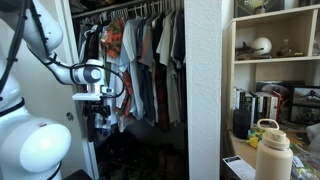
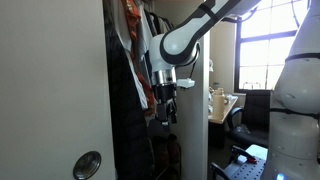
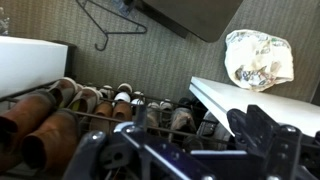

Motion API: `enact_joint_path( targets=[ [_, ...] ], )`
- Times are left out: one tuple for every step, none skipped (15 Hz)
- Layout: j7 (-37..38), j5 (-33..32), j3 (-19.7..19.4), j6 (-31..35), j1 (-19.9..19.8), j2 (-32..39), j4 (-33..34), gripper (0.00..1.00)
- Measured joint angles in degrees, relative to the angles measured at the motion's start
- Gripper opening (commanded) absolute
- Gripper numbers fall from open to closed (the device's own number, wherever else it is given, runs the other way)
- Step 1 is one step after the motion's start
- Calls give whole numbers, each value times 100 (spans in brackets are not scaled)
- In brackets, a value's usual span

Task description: Move the black pair of shoes to the left

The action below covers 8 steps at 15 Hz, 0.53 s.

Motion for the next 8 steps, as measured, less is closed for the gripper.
enact_joint_path(
  targets=[
    [188, -159, -43, -61, 0, -271, -60, 100],
    [368, -322, -80, -127, -3, -535, -108, 100],
    [533, -474, -115, -194, -5, -782, -144, 100],
    [667, -620, -147, -263, -7, -1015, -174, 100],
    [748, -740, -172, -370, -8, -1224, -188, 100],
    [753, -828, -184, -503, -6, -1407, -190, 100],
    [753, -860, -185, -599, -5, -1554, -193, 100],
    [753, -861, -185, -645, -1, -1655, -204, 100]
  ],
)
